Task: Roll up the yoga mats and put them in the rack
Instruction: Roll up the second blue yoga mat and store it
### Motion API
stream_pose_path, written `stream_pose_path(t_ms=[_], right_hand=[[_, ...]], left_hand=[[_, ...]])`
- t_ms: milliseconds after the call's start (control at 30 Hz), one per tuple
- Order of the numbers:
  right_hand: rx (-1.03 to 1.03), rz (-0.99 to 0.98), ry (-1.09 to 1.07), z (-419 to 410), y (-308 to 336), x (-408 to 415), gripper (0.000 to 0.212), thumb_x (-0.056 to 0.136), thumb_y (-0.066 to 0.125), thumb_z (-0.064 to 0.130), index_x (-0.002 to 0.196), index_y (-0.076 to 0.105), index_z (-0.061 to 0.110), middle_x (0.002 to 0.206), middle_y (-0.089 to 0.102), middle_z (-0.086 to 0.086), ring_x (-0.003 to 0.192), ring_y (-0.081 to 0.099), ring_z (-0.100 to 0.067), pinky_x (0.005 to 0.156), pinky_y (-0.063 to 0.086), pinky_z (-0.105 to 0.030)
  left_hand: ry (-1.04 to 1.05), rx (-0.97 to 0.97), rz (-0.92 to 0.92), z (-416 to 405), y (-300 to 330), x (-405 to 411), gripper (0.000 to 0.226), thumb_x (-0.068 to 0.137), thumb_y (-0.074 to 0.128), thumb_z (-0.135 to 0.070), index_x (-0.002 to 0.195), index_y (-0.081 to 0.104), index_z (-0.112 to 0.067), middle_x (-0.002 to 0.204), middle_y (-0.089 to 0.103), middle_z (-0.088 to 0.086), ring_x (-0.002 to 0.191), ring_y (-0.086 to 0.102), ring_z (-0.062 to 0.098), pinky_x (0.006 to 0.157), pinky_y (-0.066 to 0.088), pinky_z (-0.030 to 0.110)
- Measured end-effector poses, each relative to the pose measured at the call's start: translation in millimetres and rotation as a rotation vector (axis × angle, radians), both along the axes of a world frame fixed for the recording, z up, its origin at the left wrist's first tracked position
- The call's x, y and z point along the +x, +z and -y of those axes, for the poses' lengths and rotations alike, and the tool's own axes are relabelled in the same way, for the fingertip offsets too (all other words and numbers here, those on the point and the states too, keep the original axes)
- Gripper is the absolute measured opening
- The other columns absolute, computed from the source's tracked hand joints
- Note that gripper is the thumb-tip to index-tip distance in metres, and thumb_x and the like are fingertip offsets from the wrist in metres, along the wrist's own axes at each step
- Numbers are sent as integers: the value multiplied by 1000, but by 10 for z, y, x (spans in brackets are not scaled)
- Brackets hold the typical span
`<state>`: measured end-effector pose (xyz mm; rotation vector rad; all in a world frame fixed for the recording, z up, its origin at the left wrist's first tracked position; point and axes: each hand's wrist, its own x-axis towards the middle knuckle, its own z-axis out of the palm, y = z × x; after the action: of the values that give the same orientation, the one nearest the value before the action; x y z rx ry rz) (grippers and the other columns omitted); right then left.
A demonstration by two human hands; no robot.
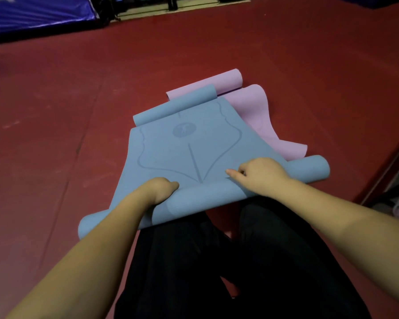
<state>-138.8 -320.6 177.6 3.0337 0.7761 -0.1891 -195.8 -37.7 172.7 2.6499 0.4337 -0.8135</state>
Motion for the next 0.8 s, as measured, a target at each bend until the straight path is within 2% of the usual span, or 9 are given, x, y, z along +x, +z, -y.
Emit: stream_pose_path(t_ms=[67, 200, 267, 333, 367, 467, 567, 667, 800], right_hand=[[37, 51, 20, 46, -82, -118, 69, 91, 25, 74, 97, 65, 18, 99, 68, -9, 99, 62, -30, 75, 42, -35], [34, 158, 20, 18, -179, -194, 83, 78, 4, 76, 88, 63, 18, 92, 68, -7, 94, 63, -30, 77, 42, -37], [24, 154, -28, -21, -168, -149, 77, 85, 13, 74, 87, 65, 17, 92, 69, -8, 93, 63, -30, 73, 41, -35], [22, 117, -59, -56, -143, -80, 65, 92, 27, 69, 92, 67, 19, 97, 70, -8, 97, 63, -30, 71, 39, -34], [22, 90, -64, -72, -134, -48, 62, 93, 30, 68, 94, 68, 19, 99, 70, -7, 99, 63, -30, 72, 40, -33], [16, 25, -74, -103, -117, 8, 62, 94, 28, 67, 93, 68, 20, 102, 70, -7, 101, 63, -29, 73, 41, -33], [-18, -58, -118, -127, -72, 103, 66, 95, 24, 67, 100, 71, 21, 110, 69, -8, 106, 62, -29, 79, 43, -34], [-70, -157, -126, -166, -5, 200, 71, 94, 20, 68, 114, 70, 21, 122, 65, -9, 113, 59, -29, 88, 43, -36], [-90, -257, -162, -222, 57, 253, 79, 92, 20, 72, 126, 64, 16, 135, 59, -11, 123, 54, -30, 99, 41, -38]], left_hand=[[-16, -23, -41, -30, -29, 72, 45, 98, 39, -44, 117, 65, -12, 130, 60, 12, 107, 53, 26, 89, 38, 34], [-15, -67, -42, -18, -74, 121, 40, 98, 43, -44, 108, 69, -15, 117, 62, 5, 102, 53, 22, 88, 38, 33], [15, -38, 55, -7, -86, 103, 39, 99, 43, -42, 88, 68, -14, 105, 65, 8, 94, 55, 24, 82, 40, 33], [40, 67, 211, 10, -62, 39, 46, 101, 39, -41, 66, 56, -16, 93, 66, 12, 81, 54, 27, 72, 39, 34], [52, 133, 306, 30, -43, -7, 50, 102, 37, -41, 62, 51, -17, 89, 67, 13, 77, 52, 28, 68, 38, 34], [125, 235, 549, 82, -45, -184, 53, 104, 35, -39, 67, 57, -8, 85, 68, 18, 79, 58, 36, 66, 43, 38], [96, 248, 650, 187, -127, -419, 55, 100, 37, -43, 75, 66, -3, 82, 65, 19, 83, 61, 39, 71, 46, 43], [-39, 321, 659, 251, -238, -592, 58, 95, 30, -53, 74, 63, -10, 74, 62, 13, 76, 59, 35, 71, 44, 41], [-35, 332, 555, 217, -122, -502, 69, 92, 14, -58, 76, 62, -11, 82, 65, 10, 86, 59, 34, 76, 42, 42]])
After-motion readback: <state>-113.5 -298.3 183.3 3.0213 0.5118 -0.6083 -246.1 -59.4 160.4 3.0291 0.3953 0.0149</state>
